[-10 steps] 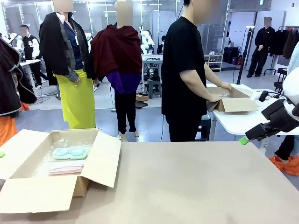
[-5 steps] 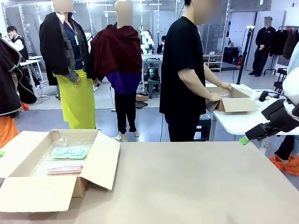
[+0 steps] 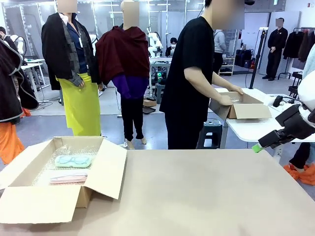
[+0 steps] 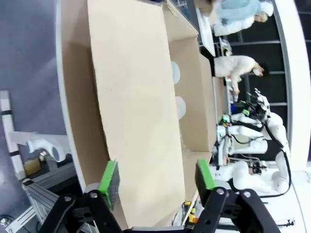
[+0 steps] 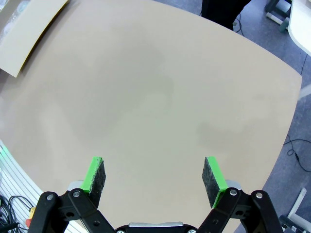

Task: Pack the glasses set securely to prepare it for shipping.
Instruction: Position the Package Box on the left side of the table.

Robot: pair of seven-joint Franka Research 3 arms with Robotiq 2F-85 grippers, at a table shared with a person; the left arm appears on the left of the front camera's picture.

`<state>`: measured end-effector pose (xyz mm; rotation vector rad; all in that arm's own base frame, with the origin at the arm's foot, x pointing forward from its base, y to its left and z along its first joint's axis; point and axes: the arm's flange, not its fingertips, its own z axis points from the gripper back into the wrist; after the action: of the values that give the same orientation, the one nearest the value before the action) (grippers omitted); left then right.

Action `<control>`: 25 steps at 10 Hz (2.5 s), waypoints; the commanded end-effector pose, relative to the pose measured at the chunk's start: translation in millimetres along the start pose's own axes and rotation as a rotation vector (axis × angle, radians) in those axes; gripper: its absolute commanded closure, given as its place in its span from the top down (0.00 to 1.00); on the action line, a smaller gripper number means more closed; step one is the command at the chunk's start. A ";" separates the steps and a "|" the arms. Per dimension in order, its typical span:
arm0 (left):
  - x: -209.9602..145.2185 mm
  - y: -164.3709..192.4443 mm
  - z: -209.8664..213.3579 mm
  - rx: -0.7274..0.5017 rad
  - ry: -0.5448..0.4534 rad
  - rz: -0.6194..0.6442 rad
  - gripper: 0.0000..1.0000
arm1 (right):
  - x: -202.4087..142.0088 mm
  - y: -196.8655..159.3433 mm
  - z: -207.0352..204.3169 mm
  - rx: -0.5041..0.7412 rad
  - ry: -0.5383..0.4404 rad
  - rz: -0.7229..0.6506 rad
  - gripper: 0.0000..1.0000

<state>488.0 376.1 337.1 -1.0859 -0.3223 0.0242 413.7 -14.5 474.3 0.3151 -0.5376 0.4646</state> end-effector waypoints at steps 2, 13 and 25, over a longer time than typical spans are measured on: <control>-46.6 -80.5 17.3 0.121 -0.112 -0.160 0.95 | -0.1 2.0 0.4 -0.008 0.001 0.003 1.00; -98.4 -218.7 -58.4 0.375 -0.071 -0.509 0.95 | -0.1 2.0 0.4 -0.008 0.001 0.003 1.00; -122.8 -370.2 -218.0 0.615 0.228 -0.923 0.95 | -0.1 2.0 0.4 -0.008 0.001 0.003 1.00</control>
<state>382.8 -0.9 541.1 -0.3051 -0.5404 -0.7768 413.8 -13.7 474.2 0.3162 -0.5372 0.4666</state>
